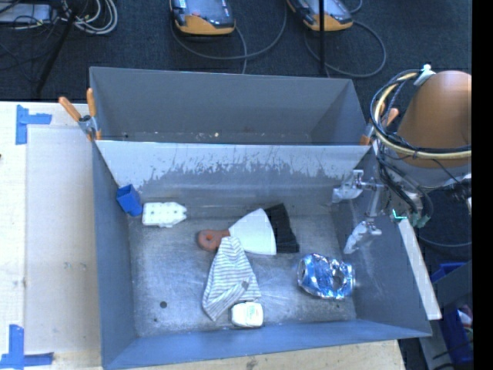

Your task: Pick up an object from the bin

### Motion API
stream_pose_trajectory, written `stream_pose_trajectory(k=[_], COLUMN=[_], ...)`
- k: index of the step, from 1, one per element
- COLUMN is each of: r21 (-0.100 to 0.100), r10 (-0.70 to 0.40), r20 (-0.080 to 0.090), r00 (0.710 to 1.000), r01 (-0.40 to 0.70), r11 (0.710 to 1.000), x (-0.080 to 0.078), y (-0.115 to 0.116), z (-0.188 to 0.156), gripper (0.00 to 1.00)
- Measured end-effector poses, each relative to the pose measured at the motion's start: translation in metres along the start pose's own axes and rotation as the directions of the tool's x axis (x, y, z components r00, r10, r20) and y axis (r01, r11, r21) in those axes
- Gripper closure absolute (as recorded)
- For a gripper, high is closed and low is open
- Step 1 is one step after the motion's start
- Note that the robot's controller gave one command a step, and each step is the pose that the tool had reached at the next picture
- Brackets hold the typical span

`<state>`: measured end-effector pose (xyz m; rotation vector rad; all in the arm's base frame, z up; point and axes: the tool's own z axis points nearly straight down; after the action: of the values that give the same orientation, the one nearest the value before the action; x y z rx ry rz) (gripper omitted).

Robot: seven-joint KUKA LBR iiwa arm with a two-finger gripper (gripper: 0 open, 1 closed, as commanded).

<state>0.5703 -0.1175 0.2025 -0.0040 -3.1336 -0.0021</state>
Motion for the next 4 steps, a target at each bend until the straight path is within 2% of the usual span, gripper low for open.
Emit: stream_pose_trajectory(k=[1, 2, 3, 4], r21=[0.001, 0.003, 0.0, 0.003], r10=[-0.002, -0.027, -0.053, -0.241], r20=[0.007, 0.015, -0.001, 0.0], r00=[1.0, 1.0, 0.999, 0.971], r01=[0.002, 0.027, 0.053, 0.241], r11=[1.0, 1.0, 0.999, 0.971], x=[-0.002, 0.007, 0.034, 0.02], y=[0.0, 0.008, 0.032, 0.036], z=[-0.004, 0.038, 0.071, 0.121], gripper=[0.0, 0.0, 0.0, 1.0])
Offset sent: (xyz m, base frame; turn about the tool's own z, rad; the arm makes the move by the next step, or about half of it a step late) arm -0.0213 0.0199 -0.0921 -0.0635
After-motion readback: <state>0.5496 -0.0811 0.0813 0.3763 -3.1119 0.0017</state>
